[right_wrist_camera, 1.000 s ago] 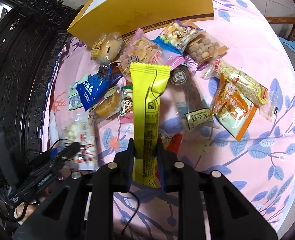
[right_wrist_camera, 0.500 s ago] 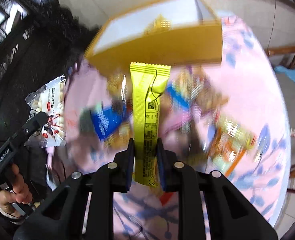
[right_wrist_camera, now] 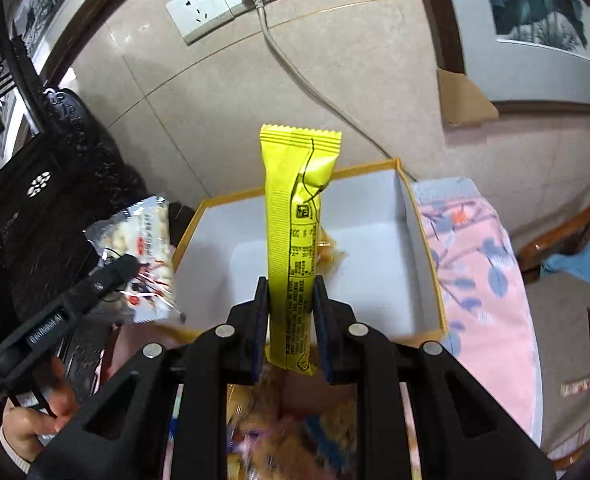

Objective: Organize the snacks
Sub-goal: 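Carry both snacks over the yellow box and open both tools inside, then grasp the clear grain bag with red print using the right tool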

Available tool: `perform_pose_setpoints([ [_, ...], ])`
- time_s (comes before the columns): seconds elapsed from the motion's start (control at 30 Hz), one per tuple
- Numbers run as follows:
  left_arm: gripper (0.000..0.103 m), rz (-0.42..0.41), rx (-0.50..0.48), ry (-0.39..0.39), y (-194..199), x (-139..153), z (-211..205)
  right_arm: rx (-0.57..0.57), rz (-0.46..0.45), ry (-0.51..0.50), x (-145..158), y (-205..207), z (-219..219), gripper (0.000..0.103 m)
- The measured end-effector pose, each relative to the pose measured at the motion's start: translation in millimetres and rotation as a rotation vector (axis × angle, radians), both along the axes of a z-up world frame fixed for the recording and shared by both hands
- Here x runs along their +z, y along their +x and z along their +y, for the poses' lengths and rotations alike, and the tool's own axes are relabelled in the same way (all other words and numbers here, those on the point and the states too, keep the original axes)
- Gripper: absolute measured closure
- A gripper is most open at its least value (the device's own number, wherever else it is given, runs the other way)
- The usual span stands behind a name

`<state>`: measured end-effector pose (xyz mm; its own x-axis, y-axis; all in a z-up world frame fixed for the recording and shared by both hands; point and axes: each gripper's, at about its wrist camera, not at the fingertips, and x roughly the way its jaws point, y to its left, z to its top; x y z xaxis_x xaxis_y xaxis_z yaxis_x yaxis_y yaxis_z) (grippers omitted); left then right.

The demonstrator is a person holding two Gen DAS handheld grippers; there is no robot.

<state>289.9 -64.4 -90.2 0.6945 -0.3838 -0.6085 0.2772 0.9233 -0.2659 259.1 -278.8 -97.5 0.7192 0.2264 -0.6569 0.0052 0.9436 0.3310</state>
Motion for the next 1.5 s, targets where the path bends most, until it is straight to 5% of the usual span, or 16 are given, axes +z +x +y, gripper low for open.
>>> perform_pose_setpoints([
  [0.03,0.069,0.008,0.012,0.004,9.5,-6.6,-2.3,0.006,-0.010,-0.019,-4.5,8.8,3.4,0.081],
  [0.07,0.047,0.018,0.023,0.005,14.2,-12.6,-2.3,0.012,-0.009,-0.047,-9.3,13.4,4.1,0.076],
  [0.1,0.032,0.041,0.048,0.005,19.7,-18.5,-1.0,0.012,0.013,-0.094,-15.0,19.9,8.4,0.054],
  [0.13,0.020,0.058,0.080,-0.003,22.6,-22.4,2.3,0.000,0.050,-0.152,-19.7,24.4,12.6,0.043],
  [0.3,0.013,0.058,0.099,-0.048,0.8,-21.9,23.3,0.030,0.048,-0.145,-22.0,-2.1,9.0,0.040],
  [0.9,0.011,0.382,0.109,0.050,-166.9,-92.3,73.3,-0.081,0.324,0.025,-97.0,-202.1,-61.3,0.040],
  [1.1,0.011,0.378,0.085,0.050,-183.2,-87.7,65.4,-0.072,0.325,0.020,-98.4,-211.8,-56.4,0.040],
  [1.33,0.011,0.365,0.064,0.043,-190.4,-79.1,59.2,0.071,0.284,-0.169,-100.8,-178.9,-34.6,0.040],
  [1.5,0.011,0.356,0.064,0.047,-196.8,-74.4,61.2,0.127,0.320,-0.230,-116.5,-148.6,-41.2,0.056],
])
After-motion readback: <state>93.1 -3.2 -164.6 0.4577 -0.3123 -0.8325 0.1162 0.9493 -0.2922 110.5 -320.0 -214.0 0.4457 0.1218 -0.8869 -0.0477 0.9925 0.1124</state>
